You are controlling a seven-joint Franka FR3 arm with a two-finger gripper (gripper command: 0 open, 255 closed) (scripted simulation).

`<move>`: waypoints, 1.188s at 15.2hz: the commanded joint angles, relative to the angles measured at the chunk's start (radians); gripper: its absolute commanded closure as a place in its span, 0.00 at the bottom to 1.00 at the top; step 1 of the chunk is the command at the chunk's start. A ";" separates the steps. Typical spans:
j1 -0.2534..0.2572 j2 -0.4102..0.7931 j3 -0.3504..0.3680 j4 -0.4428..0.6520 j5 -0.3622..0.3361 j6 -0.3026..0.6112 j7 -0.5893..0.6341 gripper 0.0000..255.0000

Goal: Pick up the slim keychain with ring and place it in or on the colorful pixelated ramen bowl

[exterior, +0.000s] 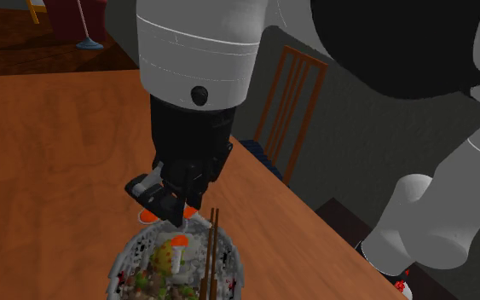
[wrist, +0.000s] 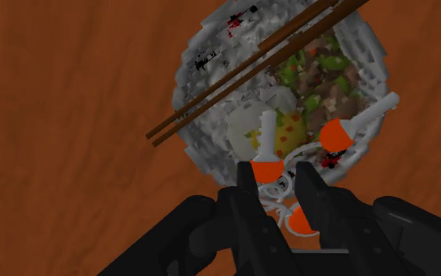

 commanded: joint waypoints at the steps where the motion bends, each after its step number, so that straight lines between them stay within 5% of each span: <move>1: 0.018 0.008 0.025 0.017 -0.006 -0.010 0.045 1.00; 18: 0.020 -0.015 0.024 -0.207 0.011 0.196 0.036 1.00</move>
